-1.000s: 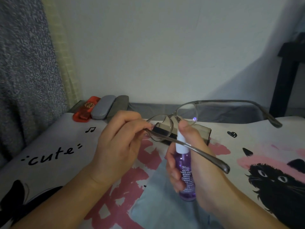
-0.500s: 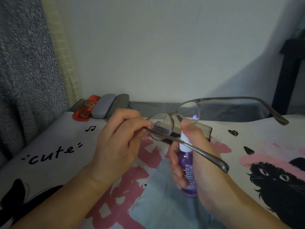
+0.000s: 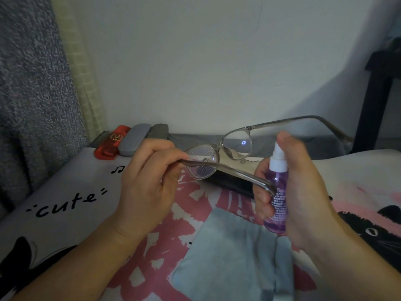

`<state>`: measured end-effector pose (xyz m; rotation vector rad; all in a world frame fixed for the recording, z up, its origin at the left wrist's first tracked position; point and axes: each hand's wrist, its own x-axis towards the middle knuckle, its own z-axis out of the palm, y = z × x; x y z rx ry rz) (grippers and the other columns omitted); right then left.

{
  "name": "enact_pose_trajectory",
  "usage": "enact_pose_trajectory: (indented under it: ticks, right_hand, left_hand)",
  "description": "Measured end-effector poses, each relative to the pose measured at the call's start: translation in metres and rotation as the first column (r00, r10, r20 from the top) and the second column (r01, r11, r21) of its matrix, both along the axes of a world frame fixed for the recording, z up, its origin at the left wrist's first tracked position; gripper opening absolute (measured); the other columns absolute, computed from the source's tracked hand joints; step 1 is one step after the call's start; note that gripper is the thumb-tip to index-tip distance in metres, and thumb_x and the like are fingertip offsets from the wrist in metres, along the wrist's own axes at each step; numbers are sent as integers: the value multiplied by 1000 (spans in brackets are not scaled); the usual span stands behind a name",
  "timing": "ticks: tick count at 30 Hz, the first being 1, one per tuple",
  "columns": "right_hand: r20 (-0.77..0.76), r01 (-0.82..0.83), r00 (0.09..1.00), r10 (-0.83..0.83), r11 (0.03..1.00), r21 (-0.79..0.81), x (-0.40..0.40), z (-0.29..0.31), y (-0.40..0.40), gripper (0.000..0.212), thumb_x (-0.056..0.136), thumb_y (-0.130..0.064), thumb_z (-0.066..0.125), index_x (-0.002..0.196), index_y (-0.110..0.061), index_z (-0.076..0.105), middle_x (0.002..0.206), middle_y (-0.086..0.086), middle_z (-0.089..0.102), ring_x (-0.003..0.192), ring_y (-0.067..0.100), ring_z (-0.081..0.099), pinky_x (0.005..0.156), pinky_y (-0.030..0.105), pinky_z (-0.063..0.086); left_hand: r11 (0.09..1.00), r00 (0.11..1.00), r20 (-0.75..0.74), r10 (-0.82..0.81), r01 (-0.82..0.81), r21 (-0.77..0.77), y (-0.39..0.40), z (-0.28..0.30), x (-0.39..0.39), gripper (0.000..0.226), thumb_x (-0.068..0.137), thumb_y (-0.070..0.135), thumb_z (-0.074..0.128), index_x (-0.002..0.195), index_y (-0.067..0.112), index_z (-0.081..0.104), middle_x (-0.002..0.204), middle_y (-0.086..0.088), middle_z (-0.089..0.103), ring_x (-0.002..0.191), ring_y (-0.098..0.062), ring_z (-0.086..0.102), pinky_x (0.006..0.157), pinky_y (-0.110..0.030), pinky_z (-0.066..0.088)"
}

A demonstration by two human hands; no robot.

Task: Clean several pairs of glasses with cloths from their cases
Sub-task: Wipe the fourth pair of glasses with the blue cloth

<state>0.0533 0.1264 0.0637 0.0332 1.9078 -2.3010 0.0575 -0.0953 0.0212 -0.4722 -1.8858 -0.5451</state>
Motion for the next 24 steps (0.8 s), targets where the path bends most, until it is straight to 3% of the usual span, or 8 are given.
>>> enact_pose_trajectory:
  ticks: [3, 7, 9, 12, 14, 17, 20, 24]
  right_hand:
    - [-21, -7, 1000, 8, 999, 37, 1, 1, -1, 65, 98, -51, 41, 48, -10, 46, 50, 17, 35, 38, 22, 29, 44, 31, 27]
    - [6, 24, 1000, -24, 1000, 18, 1, 0, -1, 70, 97, -61, 41, 47, -11, 48, 49, 16, 38, 38, 22, 30, 45, 31, 28]
    - [-26, 39, 999, -37, 997, 66, 0, -1, 0, 75, 95, -66, 39, 48, -9, 50, 50, 18, 39, 39, 23, 32, 47, 33, 31]
    - [-63, 68, 996, -61, 991, 115, -1, -3, -1, 77, 96, -67, 36, 48, -9, 52, 52, 19, 43, 40, 25, 36, 49, 34, 36]
    - [-77, 75, 995, -67, 992, 103, -1, -5, -1, 77, 97, -67, 35, 47, -11, 52, 51, 19, 44, 40, 25, 38, 49, 32, 38]
    - [-129, 70, 990, -58, 993, 92, -1, -9, -4, 77, 94, -71, 36, 47, -12, 52, 48, 19, 45, 40, 25, 39, 53, 36, 41]
    - [-180, 23, 984, -1, 993, 118, 2, -13, -10, 76, 83, -72, 34, 50, -5, 51, 47, 20, 45, 42, 25, 39, 52, 39, 37]
    - [-282, -10, 954, 101, 952, 305, 11, -20, -16, 86, 79, -80, 28, 57, -1, 55, 45, 20, 49, 41, 23, 44, 46, 30, 38]
  left_hand:
    - [1000, 1000, -5, -11, 11, 7, 0, 0, 0, 13, 96, 2, 57, 103, 9, 66, 100, -1, 55, 93, -2, 50, 89, -9, 39]
    - [999, 1000, 23, 4, -5, 32, 2, 1, 1, 11, 93, 0, 64, 101, 7, 66, 98, -2, 57, 91, -1, 50, 86, -8, 39]
    - [991, 995, 95, 6, -19, 135, 5, 3, 3, 6, 94, 4, 65, 97, 8, 68, 97, 1, 59, 89, 1, 52, 85, -8, 40]
    - [919, 962, 261, -82, -28, 392, 9, 9, 6, 23, 96, 8, 65, 93, 31, 63, 99, 10, 62, 94, -3, 62, 83, -13, 48]
    - [872, 939, 314, -136, -37, 488, 10, 12, 7, 29, 95, 7, 65, 93, 36, 62, 99, 5, 66, 91, -4, 65, 80, -11, 50]
    - [829, 916, 350, -196, -36, 557, 8, 14, 7, 26, 96, 7, 65, 94, 33, 67, 95, -3, 70, 86, -7, 69, 78, -12, 52]
    - [796, 894, 381, -236, -47, 604, 5, 15, 4, 22, 95, 8, 65, 95, 30, 71, 88, 1, 73, 82, -7, 71, 76, -13, 53]
    - [758, 829, 480, -288, -109, 643, -3, 16, -2, 17, 96, 10, 65, 93, 25, 72, 80, 8, 75, 78, -5, 71, 72, -11, 52]
